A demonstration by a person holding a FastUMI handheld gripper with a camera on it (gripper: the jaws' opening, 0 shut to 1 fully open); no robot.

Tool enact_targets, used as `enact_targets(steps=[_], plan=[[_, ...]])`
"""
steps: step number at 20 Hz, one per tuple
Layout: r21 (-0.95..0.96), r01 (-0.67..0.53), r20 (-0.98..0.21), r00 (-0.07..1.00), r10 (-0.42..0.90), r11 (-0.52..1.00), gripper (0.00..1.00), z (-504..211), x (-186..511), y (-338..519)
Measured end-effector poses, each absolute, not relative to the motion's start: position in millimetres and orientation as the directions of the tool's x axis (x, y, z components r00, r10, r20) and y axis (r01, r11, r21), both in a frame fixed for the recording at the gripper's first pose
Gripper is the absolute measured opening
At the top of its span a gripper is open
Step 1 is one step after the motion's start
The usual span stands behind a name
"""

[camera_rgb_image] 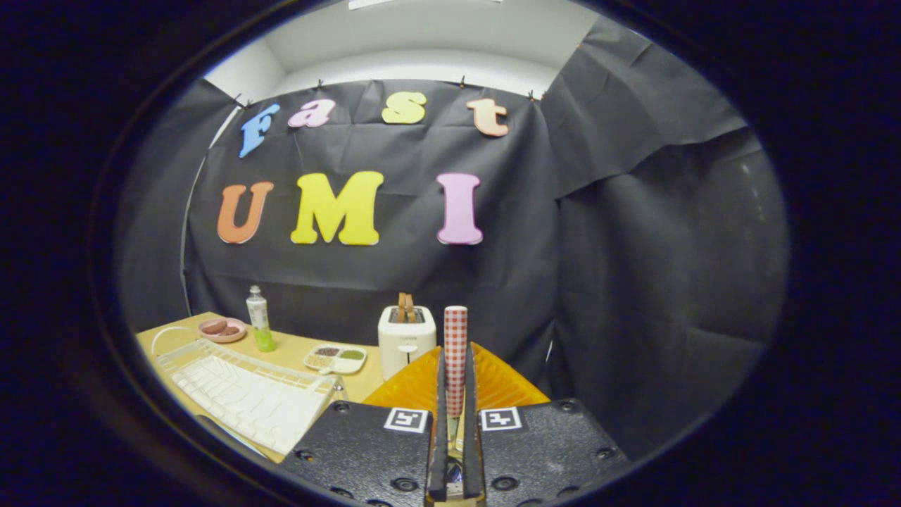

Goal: Take the plate from the dish rack, then take the spoon from the basket and place it into the plate.

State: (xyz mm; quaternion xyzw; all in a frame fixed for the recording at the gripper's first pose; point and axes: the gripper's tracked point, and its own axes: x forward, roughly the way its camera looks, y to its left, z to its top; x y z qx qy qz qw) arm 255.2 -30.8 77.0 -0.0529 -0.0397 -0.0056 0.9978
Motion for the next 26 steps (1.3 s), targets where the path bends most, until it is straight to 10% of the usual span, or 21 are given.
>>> enact_targets(steps=[10,26], plan=[[-0.116,-0.136,0.197,0.968,0.157,0.984,0.14,125.5,131.9,93.2],[-0.043,-0.348,0.017,0.937,0.349,0.937,0.16,-51.6,59.9,271.7]])
